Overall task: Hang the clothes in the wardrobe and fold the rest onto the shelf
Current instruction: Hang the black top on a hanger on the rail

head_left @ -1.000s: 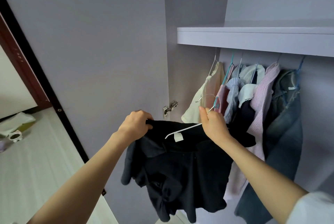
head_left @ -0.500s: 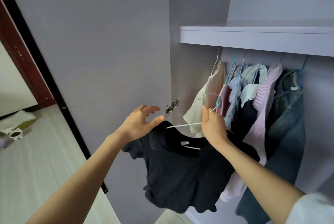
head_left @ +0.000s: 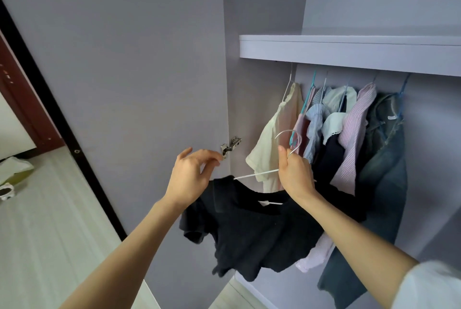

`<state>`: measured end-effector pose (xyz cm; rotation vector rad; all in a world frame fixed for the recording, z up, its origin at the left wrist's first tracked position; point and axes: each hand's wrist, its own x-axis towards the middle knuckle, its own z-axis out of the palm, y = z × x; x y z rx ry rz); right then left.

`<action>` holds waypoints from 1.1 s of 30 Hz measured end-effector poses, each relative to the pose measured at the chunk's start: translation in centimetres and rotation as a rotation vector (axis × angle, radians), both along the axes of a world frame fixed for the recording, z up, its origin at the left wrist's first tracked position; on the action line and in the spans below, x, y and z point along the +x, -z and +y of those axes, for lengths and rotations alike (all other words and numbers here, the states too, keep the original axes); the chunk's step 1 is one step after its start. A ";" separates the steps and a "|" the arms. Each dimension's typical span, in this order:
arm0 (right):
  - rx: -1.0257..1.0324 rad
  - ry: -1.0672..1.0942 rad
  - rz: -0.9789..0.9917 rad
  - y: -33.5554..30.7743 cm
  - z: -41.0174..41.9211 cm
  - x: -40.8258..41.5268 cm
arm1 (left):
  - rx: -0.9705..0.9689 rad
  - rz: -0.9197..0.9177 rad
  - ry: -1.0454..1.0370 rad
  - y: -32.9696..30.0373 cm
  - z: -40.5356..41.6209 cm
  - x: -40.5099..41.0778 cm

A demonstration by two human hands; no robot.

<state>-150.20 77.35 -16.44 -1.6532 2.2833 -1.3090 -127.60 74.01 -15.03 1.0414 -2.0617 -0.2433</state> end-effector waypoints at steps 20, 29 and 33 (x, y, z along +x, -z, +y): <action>0.041 -0.147 0.245 -1.1 5.7 -6.2 | 0.031 -0.231 -0.017 1.9 0.4 -4.4; -0.003 -0.057 0.182 0.8 6.4 -8.0 | -0.018 -0.233 -0.027 1.9 1.0 -4.7; -0.235 -0.019 0.277 0.5 7.2 -8.1 | -0.049 -0.261 -0.091 1.8 0.7 -4.7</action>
